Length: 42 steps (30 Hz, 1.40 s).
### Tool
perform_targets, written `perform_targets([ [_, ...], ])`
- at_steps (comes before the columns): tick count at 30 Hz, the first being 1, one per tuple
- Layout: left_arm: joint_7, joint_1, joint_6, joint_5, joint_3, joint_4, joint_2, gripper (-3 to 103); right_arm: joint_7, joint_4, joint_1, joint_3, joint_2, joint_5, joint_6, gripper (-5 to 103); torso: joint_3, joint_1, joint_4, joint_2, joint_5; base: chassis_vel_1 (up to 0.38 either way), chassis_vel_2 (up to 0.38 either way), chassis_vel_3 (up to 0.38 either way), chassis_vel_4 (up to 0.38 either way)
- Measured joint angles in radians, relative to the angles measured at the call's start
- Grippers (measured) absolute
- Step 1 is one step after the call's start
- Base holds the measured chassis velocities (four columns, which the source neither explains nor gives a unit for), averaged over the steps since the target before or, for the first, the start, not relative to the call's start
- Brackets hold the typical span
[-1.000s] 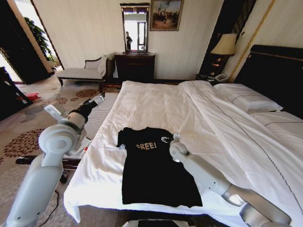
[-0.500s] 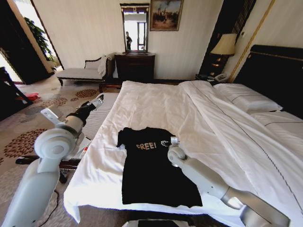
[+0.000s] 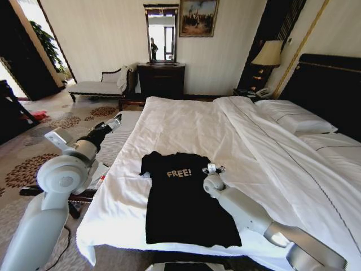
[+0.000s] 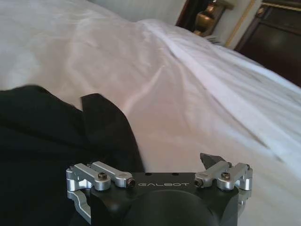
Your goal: Fold the clothes on the bed.
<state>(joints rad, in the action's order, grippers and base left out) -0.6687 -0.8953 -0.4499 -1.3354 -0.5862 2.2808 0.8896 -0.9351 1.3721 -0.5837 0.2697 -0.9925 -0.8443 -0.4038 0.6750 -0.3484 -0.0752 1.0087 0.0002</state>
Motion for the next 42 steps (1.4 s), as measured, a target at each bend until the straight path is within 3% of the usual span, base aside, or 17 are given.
perform_targets([
  [2,0.000,0.006,0.000,0.001,0.008,0.000,0.003,100,0.000,-0.007,0.000,-0.028,0.019,0.003,0.011,100,0.000,0.000,-0.0010,0.000,-0.0005,0.000,0.000,0.000,0.000],
  [11,0.000,0.012,-0.003,0.010,0.027,0.000,0.012,100,0.024,0.034,-0.016,-0.058,0.051,-0.027,0.045,100,0.000,0.000,0.0001,0.000,-0.0003,0.000,0.000,0.000,0.000],
  [18,0.000,-0.003,-0.006,0.004,0.004,0.013,-0.003,100,-0.037,-0.033,0.011,-0.063,0.069,-0.016,-0.021,100,0.000,0.000,0.0001,0.000,0.0000,0.000,0.000,0.000,0.000],
  [24,0.000,-0.015,-0.006,0.000,-0.017,0.017,-0.003,100,-0.050,-0.041,0.017,-0.071,0.100,-0.033,-0.036,100,0.000,0.000,-0.0001,0.000,-0.0001,0.000,0.000,0.000,0.000],
  [30,-0.007,-0.029,-0.006,-0.006,-0.021,-0.003,0.018,100,0.004,0.075,-0.009,-0.127,0.113,-0.130,0.062,100,0.000,0.000,0.0000,0.000,-0.0003,0.000,0.000,0.000,0.000],
  [34,-0.015,-0.031,-0.008,-0.011,-0.020,-0.014,0.026,100,0.014,0.167,-0.044,-0.131,0.101,-0.202,0.078,100,0.000,0.000,0.0002,0.000,-0.0004,0.000,0.000,0.000,0.000],
  [42,-0.018,-0.052,-0.012,-0.013,-0.040,-0.003,0.016,100,0.002,0.164,-0.090,-0.080,0.085,-0.112,0.032,100,0.000,0.000,0.0000,0.000,-0.0002,0.000,0.000,0.000,0.000],
])
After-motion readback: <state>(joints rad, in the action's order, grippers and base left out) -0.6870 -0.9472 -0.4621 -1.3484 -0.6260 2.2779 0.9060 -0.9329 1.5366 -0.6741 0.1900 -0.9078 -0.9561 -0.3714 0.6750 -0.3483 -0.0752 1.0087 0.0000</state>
